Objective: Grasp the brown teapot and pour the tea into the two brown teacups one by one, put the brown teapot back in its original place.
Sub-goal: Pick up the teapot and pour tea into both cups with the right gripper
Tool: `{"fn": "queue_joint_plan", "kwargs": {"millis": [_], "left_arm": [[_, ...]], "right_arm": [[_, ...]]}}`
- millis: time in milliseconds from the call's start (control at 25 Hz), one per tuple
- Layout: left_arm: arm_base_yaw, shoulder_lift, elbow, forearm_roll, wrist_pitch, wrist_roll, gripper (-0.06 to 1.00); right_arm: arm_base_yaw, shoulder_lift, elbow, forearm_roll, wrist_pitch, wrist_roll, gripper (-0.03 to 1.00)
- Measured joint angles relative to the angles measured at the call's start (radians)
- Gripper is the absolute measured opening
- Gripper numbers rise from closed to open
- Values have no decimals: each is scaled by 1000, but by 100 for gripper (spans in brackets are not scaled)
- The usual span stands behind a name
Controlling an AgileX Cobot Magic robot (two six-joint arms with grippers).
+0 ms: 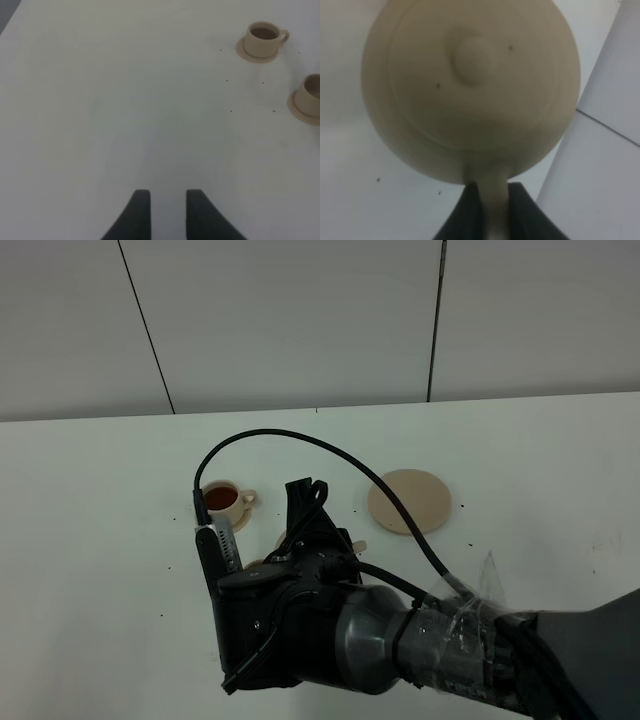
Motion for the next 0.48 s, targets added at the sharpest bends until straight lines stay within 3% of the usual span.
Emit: {"fn": "queue_joint_plan", "kwargs": {"millis": [480], "left_arm": [[0, 0, 0, 0, 0, -1, 24]], "right_arm": [[10, 0, 0, -71, -5, -5, 9]]}}
